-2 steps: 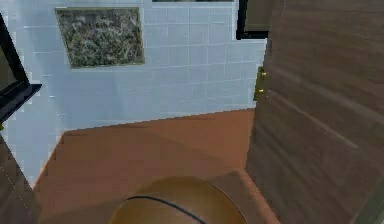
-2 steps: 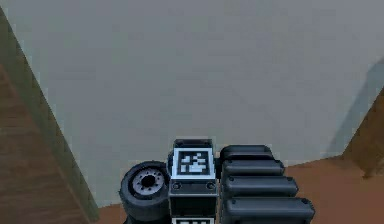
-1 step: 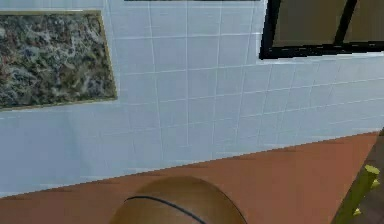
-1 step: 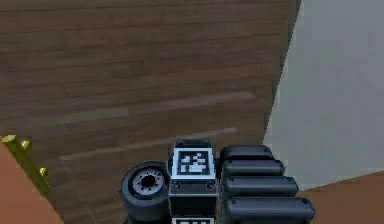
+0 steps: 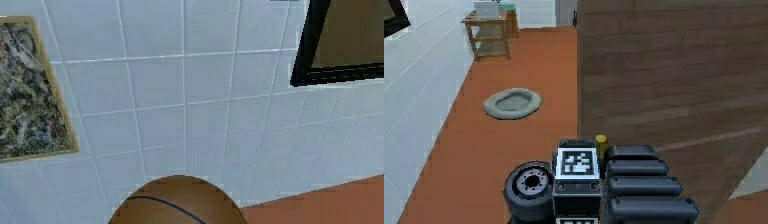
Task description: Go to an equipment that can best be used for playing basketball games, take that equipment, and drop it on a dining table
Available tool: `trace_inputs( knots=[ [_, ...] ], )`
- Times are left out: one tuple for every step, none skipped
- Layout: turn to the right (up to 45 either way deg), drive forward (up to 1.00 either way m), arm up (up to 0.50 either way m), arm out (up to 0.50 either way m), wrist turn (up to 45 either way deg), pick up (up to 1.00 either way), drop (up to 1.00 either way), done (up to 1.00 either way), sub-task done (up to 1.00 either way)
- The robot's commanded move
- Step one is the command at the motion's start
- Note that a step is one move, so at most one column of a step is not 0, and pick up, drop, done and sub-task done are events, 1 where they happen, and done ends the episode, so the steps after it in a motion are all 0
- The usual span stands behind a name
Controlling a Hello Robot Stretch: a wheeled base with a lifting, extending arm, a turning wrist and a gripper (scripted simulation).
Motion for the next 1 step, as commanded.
trace_inputs(
  knots=[
    [24.0,0.0,0.0,0.0,0.0,0.0,0.0,0.0,0.0]
  ],
)
